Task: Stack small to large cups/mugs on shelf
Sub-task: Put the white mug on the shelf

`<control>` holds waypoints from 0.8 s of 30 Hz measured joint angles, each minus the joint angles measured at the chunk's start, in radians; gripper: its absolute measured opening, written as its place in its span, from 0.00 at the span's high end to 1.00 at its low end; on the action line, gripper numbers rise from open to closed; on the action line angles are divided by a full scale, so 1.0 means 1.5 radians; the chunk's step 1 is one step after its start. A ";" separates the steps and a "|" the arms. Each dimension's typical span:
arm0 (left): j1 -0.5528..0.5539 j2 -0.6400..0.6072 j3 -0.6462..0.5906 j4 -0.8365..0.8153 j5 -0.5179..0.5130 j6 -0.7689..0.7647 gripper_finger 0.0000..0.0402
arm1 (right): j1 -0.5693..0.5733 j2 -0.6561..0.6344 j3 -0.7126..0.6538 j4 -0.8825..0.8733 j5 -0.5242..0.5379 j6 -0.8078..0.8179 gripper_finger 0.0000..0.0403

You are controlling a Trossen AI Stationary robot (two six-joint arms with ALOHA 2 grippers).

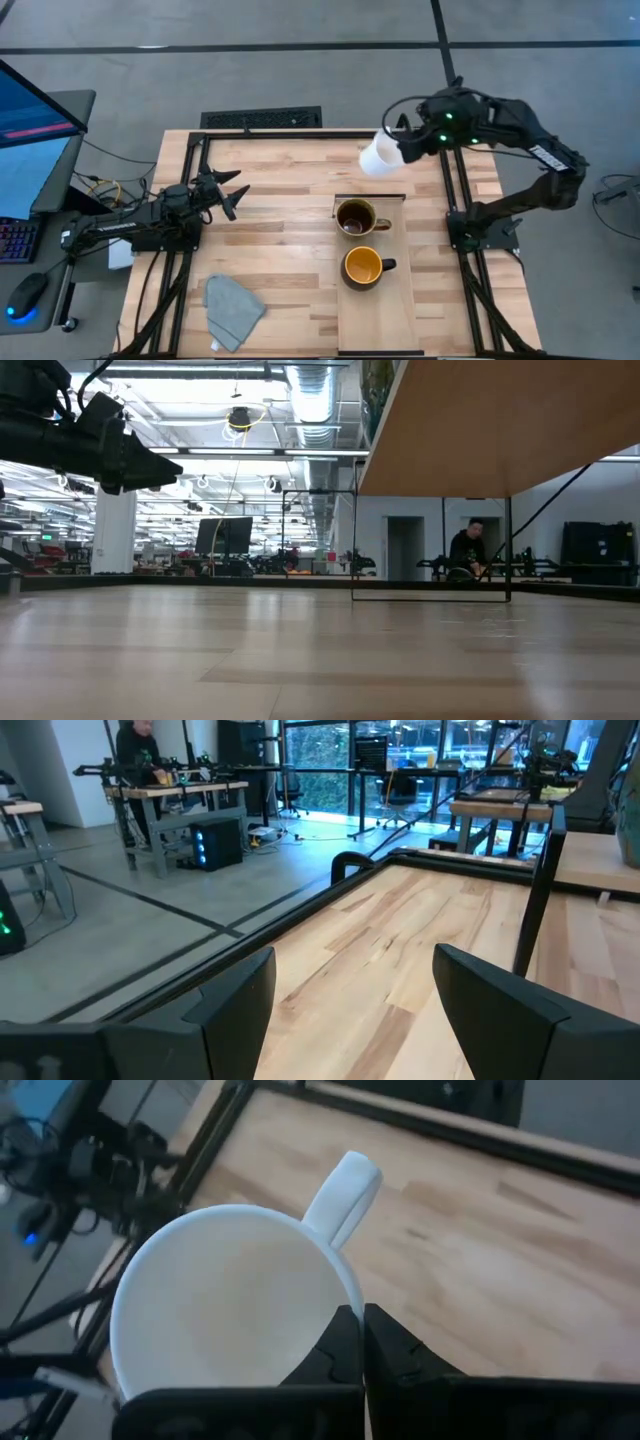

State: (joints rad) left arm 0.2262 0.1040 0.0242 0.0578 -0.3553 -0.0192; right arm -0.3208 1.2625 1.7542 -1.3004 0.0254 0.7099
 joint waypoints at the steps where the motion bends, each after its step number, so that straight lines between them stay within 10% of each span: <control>1: 0.000 0.000 0.000 0.000 0.000 -0.003 0.35 | 0.009 0.000 0.013 -0.019 0.000 0.006 0.99; 12: 0.000 0.000 0.000 0.000 0.012 -0.066 0.35 | 0.144 0.001 0.051 -0.170 0.023 0.066 0.98; 24: 0.000 0.000 0.001 -0.016 0.032 -0.030 0.35 | 0.259 0.001 0.049 -0.181 0.200 0.139 0.99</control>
State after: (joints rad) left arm 0.2264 0.1040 0.0261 0.0343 -0.3076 -0.0636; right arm 0.0678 1.2636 1.8279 -1.5714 0.3260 0.9187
